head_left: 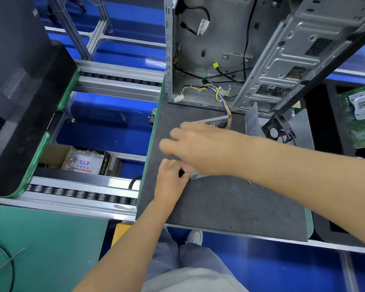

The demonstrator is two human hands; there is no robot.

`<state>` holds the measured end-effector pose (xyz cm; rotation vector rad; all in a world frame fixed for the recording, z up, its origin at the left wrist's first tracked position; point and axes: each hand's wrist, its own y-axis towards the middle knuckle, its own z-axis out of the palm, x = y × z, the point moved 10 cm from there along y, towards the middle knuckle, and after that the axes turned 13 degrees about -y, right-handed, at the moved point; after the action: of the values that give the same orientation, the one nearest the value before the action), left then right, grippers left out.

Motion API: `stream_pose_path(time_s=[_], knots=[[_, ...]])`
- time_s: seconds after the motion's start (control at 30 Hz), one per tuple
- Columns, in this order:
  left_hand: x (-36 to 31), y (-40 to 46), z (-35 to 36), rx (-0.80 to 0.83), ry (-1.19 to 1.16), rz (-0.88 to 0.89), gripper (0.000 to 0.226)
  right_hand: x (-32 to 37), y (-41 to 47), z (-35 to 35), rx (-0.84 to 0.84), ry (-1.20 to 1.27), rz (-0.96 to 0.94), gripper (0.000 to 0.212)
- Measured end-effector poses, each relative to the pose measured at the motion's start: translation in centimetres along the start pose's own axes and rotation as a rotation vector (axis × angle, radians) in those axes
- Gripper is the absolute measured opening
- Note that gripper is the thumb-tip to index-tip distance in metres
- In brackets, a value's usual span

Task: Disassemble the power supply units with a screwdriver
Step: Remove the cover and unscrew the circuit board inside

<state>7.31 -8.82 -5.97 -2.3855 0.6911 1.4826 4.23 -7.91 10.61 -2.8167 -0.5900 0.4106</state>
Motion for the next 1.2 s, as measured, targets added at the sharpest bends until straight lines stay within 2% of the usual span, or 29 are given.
stream_pose_path(time_s=[0.07, 0.17, 0.2, 0.3, 0.37, 0.43, 0.53, 0.67, 0.77, 0.87, 0.9, 1.0, 1.2], knots=[[0.8, 0.1, 0.0, 0.006, -0.079, -0.053, 0.024, 0.9, 0.0, 0.2, 0.068, 0.074, -0.048, 0.027], [0.8, -0.2, 0.8, 0.077, -0.045, -0.066, 0.008, -1.5, 0.2, -0.3, 0.057, -0.041, 0.183, 0.047], [0.6, -0.1, 0.7, 0.067, 0.001, -0.05, 0.01, -2.1, 0.1, -0.6, 0.038, -0.103, 0.22, 0.046], [0.1, 0.0, 0.3, 0.034, 0.054, 0.005, 0.01, -1.1, 0.1, 0.0, 0.011, -0.118, 0.079, 0.026], [0.2, 0.0, 0.4, 0.03, 0.045, 0.014, 0.006, -1.2, 0.1, 0.5, 0.044, -0.06, 0.078, 0.035], [0.1, -0.1, 0.4, 0.021, 0.037, 0.02, 0.006, -2.9, -0.1, 0.2, 0.053, -0.081, 0.214, 0.041], [0.3, 0.0, 0.3, -0.001, 0.044, 0.026, 0.016, -3.3, 0.0, 0.4, 0.048, -0.122, 0.216, 0.026], [0.6, 0.0, 0.3, -0.012, 0.043, 0.02, 0.015, -4.1, -0.6, 1.2, 0.11, -0.1, 0.236, 0.045], [0.2, -0.1, 0.3, -0.022, 0.045, 0.046, 0.015, -3.1, -0.8, 1.5, 0.085, -0.21, 0.123, 0.026], [0.1, -0.2, 0.3, -0.026, 0.061, 0.052, 0.015, -3.8, -1.5, 2.2, 0.124, -0.147, 0.156, 0.046], [0.1, -0.2, 0.3, -0.024, 0.069, 0.051, 0.016, -4.0, -1.6, 2.2, 0.128, -0.15, 0.171, 0.047], [0.0, -0.2, 0.3, -0.014, 0.09, 0.056, 0.016, -3.5, -1.7, 2.3, 0.056, -0.238, 0.131, 0.031], [-0.6, -0.4, 0.1, -0.019, 0.087, 0.121, 0.014, -4.1, -2.4, 2.0, 0.017, -0.058, 0.173, 0.03]])
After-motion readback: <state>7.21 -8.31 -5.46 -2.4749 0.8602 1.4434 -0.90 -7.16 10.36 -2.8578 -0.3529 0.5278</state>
